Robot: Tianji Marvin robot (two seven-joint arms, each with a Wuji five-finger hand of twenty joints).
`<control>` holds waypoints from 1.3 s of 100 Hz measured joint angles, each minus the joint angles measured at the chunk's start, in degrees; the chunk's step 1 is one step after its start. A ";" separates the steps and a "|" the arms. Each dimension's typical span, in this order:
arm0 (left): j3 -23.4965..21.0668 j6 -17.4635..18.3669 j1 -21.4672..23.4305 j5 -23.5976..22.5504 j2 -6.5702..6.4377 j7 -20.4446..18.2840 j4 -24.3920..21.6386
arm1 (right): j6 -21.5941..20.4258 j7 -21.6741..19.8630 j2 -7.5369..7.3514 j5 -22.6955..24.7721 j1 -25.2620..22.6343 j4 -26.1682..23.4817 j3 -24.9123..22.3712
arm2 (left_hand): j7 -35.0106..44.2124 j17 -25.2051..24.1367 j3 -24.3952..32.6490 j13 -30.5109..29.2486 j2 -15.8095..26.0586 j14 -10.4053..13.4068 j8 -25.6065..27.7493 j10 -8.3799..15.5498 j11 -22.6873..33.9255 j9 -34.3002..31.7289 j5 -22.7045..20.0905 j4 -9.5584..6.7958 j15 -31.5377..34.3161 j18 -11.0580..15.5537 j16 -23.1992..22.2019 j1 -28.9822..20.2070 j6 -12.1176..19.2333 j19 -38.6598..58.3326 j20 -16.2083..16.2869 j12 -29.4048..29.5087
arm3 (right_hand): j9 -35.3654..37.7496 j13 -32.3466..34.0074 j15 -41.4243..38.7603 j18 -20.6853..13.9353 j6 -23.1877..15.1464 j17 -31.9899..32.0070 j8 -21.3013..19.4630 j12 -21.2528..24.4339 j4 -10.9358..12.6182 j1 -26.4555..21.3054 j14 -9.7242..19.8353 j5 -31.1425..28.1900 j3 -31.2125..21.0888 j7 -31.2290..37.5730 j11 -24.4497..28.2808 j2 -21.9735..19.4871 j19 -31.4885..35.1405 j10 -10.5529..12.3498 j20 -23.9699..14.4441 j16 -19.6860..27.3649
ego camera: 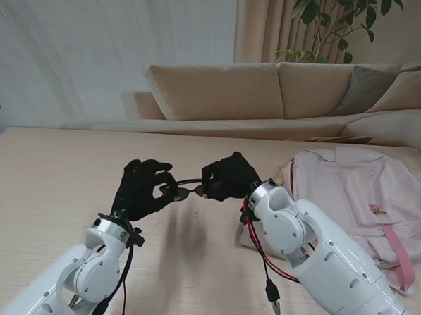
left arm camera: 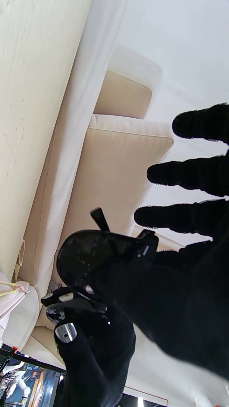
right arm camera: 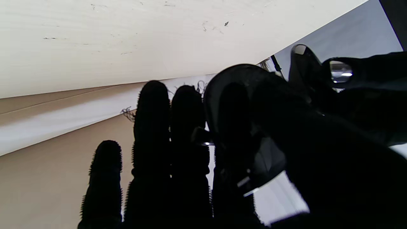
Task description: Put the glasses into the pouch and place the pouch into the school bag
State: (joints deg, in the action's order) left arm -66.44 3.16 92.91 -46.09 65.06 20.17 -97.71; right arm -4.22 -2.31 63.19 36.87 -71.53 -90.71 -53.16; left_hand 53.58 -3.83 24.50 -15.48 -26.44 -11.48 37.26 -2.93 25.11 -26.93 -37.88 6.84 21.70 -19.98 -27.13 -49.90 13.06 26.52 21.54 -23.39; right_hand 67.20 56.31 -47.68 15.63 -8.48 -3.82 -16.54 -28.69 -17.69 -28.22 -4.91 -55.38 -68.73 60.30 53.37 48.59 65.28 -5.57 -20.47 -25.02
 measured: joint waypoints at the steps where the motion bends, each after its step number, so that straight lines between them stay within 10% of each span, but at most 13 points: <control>1: 0.02 -0.01 -0.04 0.03 0.00 -0.07 0.05 | -0.09 0.12 0.02 0.00 -0.01 0.05 0.01 | 0.04 0.00 -0.19 -0.02 0.06 0.00 0.00 0.05 0.00 -0.01 0.00 0.00 0.00 0.00 0.00 0.00 0.00 0.00 -0.01 -0.01 | 0.58 0.28 -0.06 0.02 0.00 -0.08 0.00 -0.04 0.00 0.00 -0.01 -0.35 -0.10 0.02 0.00 0.09 0.01 0.01 0.00 0.00; 36: 0.14 -1.39 -0.37 1.13 0.03 -0.57 0.49 | -0.86 5.83 1.29 -1.57 -0.75 1.61 0.72 | 1.94 0.96 -1.22 -4.97 1.24 -0.08 0.00 0.67 -0.02 -2.19 2.86 -1.71 0.82 -0.62 0.00 -0.68 0.10 2.77 -0.04 -0.79 | 5.77 3.14 -1.37 1.05 -0.12 -1.53 -3.19 -2.95 -2.65 0.04 -2.04 -4.74 -6.93 1.28 -0.79 6.94 0.48 -1.20 0.00 0.05; 85: 0.51 -1.79 -0.70 3.35 0.35 0.01 1.20 | 0.27 8.82 2.47 -4.84 -1.68 1.70 1.19 | 1.16 6.16 8.89 -12.53 -0.51 -0.93 10.38 0.72 1.22 -2.95 21.18 -1.73 4.92 -2.64 -1.15 5.89 3.15 11.44 -0.88 -1.39 | 9.40 6.05 -1.29 4.80 2.01 -6.71 -3.19 -3.01 -3.90 -0.63 -4.48 -8.42 -11.28 3.24 -2.78 15.18 0.66 -3.48 -0.86 0.02; 130: 0.60 4.45 -2.01 7.24 1.07 1.38 3.93 | 5.71 12.80 4.31 -8.46 -2.82 1.56 1.57 | -21.82 11.70 11.26 -14.67 -0.52 -0.84 -12.42 0.57 1.92 -2.81 23.55 -1.74 6.21 -3.01 -1.45 6.27 4.72 16.36 0.74 -1.39 | 9.87 6.60 -1.28 5.59 4.63 -8.02 -3.14 -3.01 -3.83 -3.62 -6.83 -9.02 -11.95 4.36 -2.83 16.80 1.24 -5.63 -1.39 -0.64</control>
State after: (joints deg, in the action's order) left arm -65.85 7.61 90.90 -38.85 66.13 21.55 -93.78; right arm 1.49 10.49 67.50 28.41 -74.35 -89.15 -51.59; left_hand 31.76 7.87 35.76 -30.15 -26.97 -12.32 24.85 -2.36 27.03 -29.74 -14.33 5.10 27.92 -22.99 -28.58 -43.63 17.78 42.88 22.27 -24.78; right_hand 77.06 62.91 -48.96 21.22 -3.86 -11.84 -19.68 -31.70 -21.52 -31.84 -11.74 -64.40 -80.68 64.67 50.54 65.39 66.52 -11.19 -21.86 -25.66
